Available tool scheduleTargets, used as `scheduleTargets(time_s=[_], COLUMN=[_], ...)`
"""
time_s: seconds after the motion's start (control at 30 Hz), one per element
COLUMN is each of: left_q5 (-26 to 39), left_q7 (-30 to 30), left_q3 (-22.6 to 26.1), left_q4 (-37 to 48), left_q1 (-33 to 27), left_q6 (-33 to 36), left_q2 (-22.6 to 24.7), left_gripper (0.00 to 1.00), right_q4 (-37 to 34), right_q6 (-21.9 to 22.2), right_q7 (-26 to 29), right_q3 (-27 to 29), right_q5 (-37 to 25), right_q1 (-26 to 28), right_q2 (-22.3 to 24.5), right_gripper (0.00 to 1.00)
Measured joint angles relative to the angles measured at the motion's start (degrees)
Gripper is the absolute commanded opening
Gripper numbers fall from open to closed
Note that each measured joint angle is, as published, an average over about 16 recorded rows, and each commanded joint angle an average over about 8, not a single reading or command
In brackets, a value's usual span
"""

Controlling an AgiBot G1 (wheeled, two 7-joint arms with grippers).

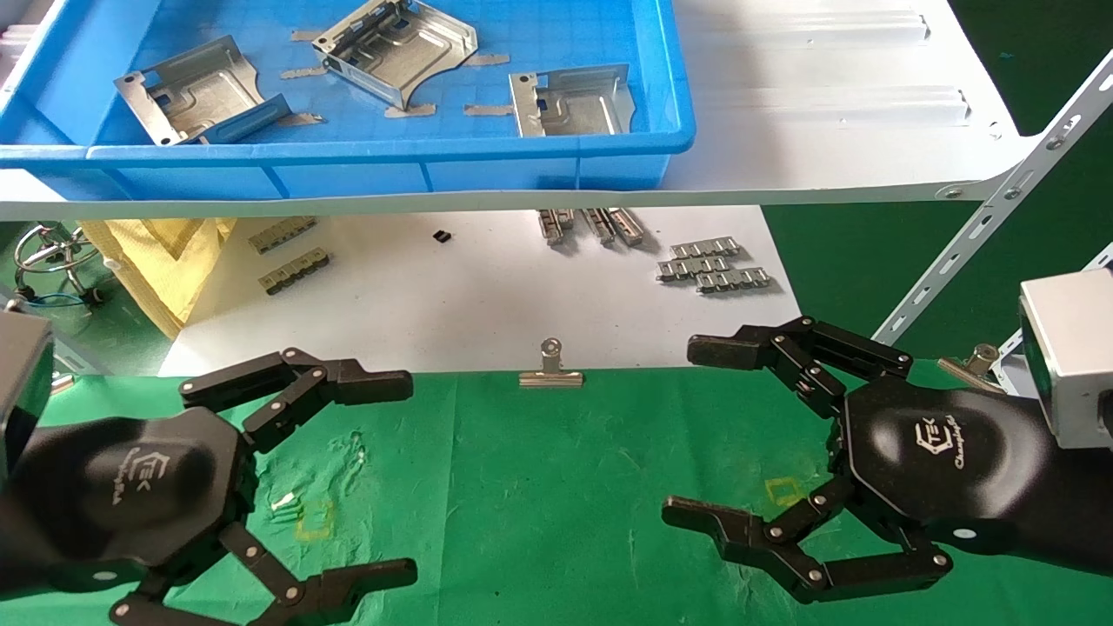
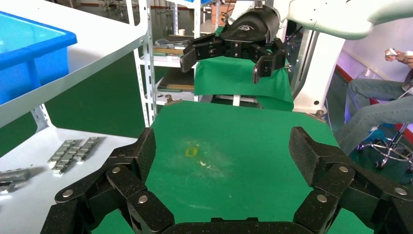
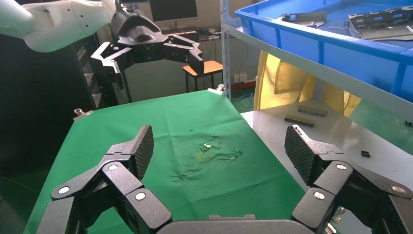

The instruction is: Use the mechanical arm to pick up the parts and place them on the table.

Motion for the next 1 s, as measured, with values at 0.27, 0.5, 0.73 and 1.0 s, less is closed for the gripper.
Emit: scheduleTargets(time_s=[0.27,0.5,0.73,1.0], left_q5=[0.0,0.0,0.0,0.0], left_q7=[0.0,0.0,0.0,0.0], left_q3=[0.0,0.0,0.0,0.0], left_q4=[0.0,0.0,0.0,0.0], left_q1=[0.0,0.0,0.0,0.0], left_q6=[0.0,0.0,0.0,0.0], left_q2=[0.0,0.0,0.0,0.0], left_gripper=[1.0,1.0,1.0,1.0], right_q4=[0.0,0.0,0.0,0.0], right_q6=[0.0,0.0,0.0,0.0], right_q7=[0.0,0.0,0.0,0.0], right_q3=[0.0,0.0,0.0,0.0], right_q5=[0.0,0.0,0.0,0.0], right_q1=[0.0,0.0,0.0,0.0], right_q2=[0.0,0.0,0.0,0.0], right_gripper=[1.0,0.3,0.0,0.0])
